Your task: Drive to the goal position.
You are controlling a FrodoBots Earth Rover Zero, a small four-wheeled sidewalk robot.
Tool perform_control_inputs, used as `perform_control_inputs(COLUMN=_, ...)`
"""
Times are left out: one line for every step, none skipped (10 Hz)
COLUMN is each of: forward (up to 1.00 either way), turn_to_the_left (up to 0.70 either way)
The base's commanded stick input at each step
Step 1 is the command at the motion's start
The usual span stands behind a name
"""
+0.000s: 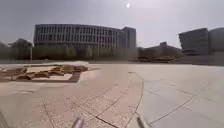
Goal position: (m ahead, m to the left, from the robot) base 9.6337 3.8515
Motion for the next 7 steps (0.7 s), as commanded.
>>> perform_control_inputs(forward=0.70, turn_to_the_left=0.00)
perform_control_inputs(forward=0.70, turn_to_the_left=0.00)
perform_control_inputs(forward=0.70, turn_to_the_left=0.00)
perform_control_inputs(forward=0.70, turn_to_the_left=0.00)
perform_control_inputs(forward=0.70, turn_to_the_left=0.00)
perform_control_inputs(forward=0.70, turn_to_the_left=0.00)
perform_control_inputs(forward=0.70, turn_to_the_left=0.00)
